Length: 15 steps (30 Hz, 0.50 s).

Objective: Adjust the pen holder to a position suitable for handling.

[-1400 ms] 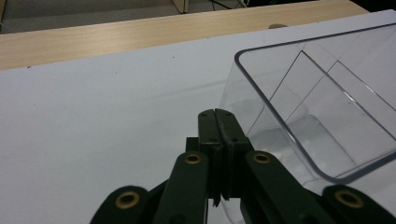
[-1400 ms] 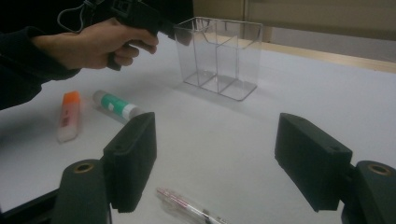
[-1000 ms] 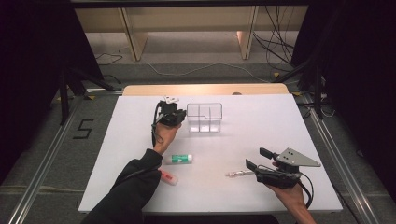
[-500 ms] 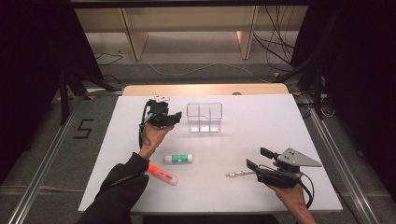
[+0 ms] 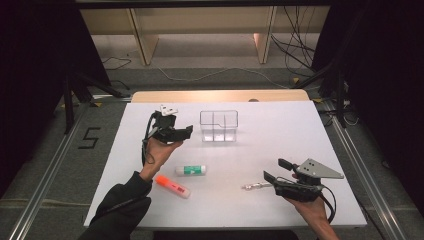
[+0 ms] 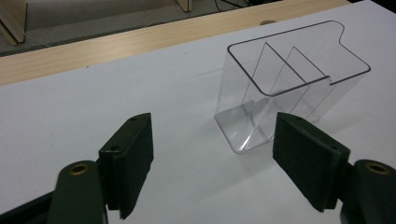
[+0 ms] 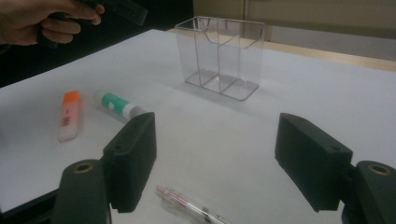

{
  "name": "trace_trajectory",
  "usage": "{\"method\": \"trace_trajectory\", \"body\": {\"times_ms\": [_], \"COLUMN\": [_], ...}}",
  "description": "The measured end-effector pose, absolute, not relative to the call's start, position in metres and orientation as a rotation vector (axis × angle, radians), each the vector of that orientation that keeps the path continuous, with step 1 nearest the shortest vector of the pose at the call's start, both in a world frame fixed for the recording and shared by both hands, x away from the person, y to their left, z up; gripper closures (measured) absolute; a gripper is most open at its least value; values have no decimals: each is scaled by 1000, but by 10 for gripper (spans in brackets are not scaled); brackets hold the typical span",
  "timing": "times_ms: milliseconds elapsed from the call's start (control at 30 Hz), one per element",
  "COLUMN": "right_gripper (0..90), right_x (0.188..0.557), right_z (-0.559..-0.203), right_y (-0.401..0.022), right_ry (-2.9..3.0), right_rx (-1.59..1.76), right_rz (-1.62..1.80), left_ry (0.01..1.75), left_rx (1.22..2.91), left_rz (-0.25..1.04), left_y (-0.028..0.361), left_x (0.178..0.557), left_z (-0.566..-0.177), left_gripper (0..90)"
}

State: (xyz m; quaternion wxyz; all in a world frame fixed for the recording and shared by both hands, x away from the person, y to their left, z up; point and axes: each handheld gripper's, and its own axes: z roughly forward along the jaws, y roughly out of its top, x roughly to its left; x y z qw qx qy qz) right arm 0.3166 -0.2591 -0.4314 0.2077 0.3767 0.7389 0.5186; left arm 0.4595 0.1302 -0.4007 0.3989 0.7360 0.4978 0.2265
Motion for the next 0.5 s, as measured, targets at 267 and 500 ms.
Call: {"method": "trace_trajectory", "body": {"times_ms": [267,500], "right_gripper": [301,300], "right_x": [317,318], "right_z": [-432,-432], "right_y": [-260,-263], "right_ry": [2060,2054], "right_rx": [1053,1057], "right_rz": [1444,1450], "left_ry": [1210,1156], "left_rx": [1875,1906], "left_rz": [538,502], "left_y": [129,125], "left_x": [439,423], "left_z": [-401,-403], "left_gripper": [239,220]}}
